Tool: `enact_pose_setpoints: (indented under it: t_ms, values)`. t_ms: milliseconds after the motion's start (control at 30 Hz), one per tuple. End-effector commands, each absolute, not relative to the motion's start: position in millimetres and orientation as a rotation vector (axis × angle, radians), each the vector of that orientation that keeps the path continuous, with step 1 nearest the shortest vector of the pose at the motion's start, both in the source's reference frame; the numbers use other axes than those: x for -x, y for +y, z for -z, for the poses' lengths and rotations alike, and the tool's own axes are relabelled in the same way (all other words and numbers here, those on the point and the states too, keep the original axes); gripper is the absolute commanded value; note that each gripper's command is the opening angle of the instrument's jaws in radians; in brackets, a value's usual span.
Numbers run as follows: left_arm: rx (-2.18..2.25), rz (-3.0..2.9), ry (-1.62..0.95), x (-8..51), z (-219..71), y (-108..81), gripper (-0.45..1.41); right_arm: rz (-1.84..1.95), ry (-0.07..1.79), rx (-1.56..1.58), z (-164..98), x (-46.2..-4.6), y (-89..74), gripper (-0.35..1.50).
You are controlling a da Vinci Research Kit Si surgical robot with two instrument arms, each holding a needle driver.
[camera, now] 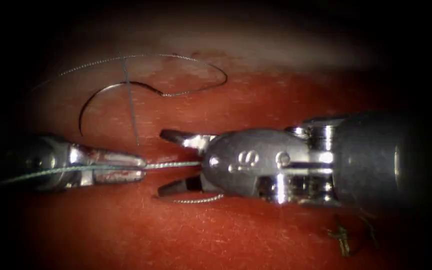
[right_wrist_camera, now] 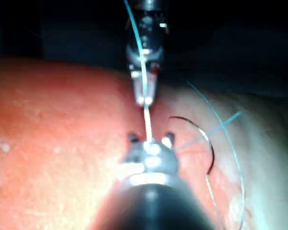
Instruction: Wound Closure
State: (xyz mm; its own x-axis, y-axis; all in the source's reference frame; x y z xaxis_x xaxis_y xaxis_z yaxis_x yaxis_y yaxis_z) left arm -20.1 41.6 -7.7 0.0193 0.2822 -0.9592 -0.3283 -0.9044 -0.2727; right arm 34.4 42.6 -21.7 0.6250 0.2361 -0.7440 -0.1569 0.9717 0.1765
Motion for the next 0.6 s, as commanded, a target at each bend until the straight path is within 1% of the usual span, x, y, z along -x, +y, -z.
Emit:
enact_pose_setpoints:
  t_ms: [33,100,133,400,433,467,500,533,567,600]
  values:
    - [1.882,-1.940,0.041,20.5,6.9,41.1,-0.35,-0.216,0.879,-0.095,21.7,-34.7,42.5,-0.12]
    - [1.880,-1.944,0.041,20.5,6.8,41.0,-0.35,-0.218,0.886,-0.097,22.0,-34.6,42.6,-0.32]
    - [1.879,-1.944,0.042,20.6,6.8,41.0,-0.35,-0.213,0.891,-0.096,22.1,-34.6,42.7,-0.35]
    - [1.886,-1.958,0.027,20.8,6.5,40.9,-0.35,-0.182,0.880,-0.130,22.2,-33.9,42.5,-0.35]
    - [1.885,-1.947,0.004,20.8,6.5,41.0,-0.30,-0.180,0.878,-0.131,22.1,-33.8,42.6,-0.35]
    - [1.879,-1.931,-0.023,20.8,6.6,41.2,-0.03,-0.174,0.879,-0.129,22.1,-33.7,42.6,-0.35]
    - [1.863,-1.902,-0.065,20.7,6.7,41.7,0.06,-0.173,0.879,-0.129,21.9,-33.4,42.7,-0.35]
    - [1.845,-1.888,-0.072,20.7,6.7,41.9,0.08,-0.173,0.879,-0.129,21.8,-33.3,42.8,-0.35]
    - [1.828,-1.870,-0.087,20.7,6.8,42.1,0.18,-0.165,0.878,-0.127,21.8,-33.2,42.9,-0.35]
    - [1.821,-1.860,-0.095,20.6,6.9,42.2,0.39,-0.165,0.878,-0.127,21.6,-33.0,42.9,-0.35]
